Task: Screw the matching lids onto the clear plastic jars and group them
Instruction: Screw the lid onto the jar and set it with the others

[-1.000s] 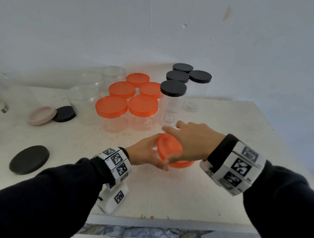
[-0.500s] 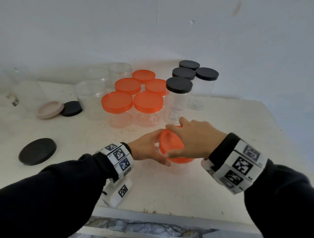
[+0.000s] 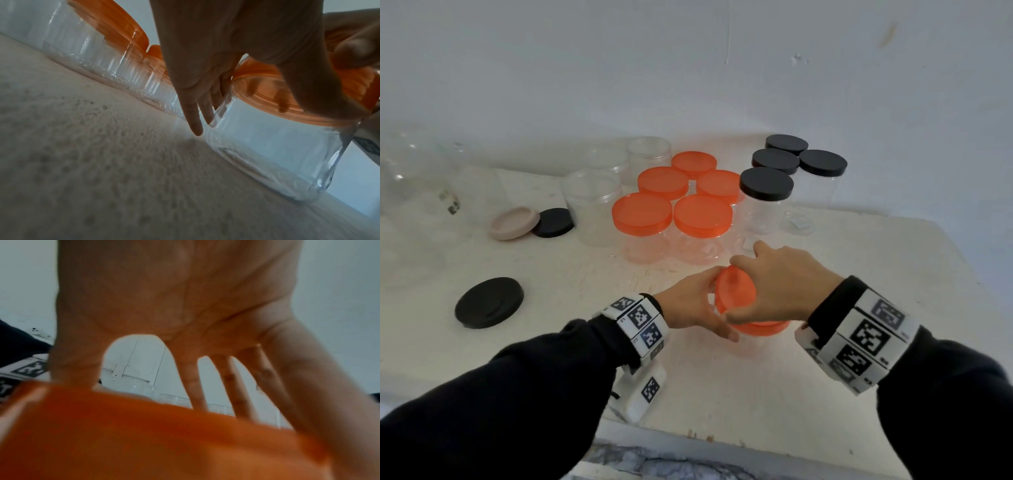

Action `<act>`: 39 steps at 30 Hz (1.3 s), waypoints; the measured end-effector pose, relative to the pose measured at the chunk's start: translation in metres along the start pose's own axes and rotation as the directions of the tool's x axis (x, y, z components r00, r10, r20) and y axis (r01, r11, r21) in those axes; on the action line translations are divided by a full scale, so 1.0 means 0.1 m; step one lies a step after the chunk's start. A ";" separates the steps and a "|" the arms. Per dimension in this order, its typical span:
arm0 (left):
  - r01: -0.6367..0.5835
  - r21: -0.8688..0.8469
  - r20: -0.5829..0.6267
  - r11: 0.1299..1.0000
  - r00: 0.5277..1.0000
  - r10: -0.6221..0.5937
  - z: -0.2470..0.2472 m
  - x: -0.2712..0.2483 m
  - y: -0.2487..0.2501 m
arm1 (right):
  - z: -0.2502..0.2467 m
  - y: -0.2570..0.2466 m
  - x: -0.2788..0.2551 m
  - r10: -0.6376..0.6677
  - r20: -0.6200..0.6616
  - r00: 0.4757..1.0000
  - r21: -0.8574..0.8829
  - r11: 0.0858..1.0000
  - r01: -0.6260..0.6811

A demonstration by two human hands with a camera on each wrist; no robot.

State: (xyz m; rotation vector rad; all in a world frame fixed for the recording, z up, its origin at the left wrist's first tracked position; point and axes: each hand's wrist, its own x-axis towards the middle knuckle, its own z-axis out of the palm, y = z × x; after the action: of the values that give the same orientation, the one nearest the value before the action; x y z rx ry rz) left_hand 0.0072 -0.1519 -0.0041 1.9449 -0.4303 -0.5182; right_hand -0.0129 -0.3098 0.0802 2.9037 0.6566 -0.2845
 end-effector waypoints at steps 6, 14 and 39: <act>-0.013 0.038 -0.039 0.999 0.999 0.014 -0.01 0.02 -0.03 | -0.01 0.20 -0.06 -0.234 0.191 0.953 0.240 0.953 0.186; -0.011 0.047 -0.046 0.999 0.999 0.013 0.02 0.01 -0.02 | 0.13 0.28 -0.01 -0.194 -0.014 0.981 0.085 0.977 0.195; 0.009 -0.014 -0.085 1.000 0.996 -0.010 -0.43 -0.13 -0.20 | 0.42 0.11 0.23 -0.187 -0.359 0.914 0.266 0.918 0.293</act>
State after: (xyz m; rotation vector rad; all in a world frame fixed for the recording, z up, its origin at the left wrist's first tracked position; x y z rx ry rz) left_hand 0.0208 -0.1049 -0.0040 1.9492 -0.3628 -0.4409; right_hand 0.0057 -0.3181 0.0360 3.2071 1.1288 0.0841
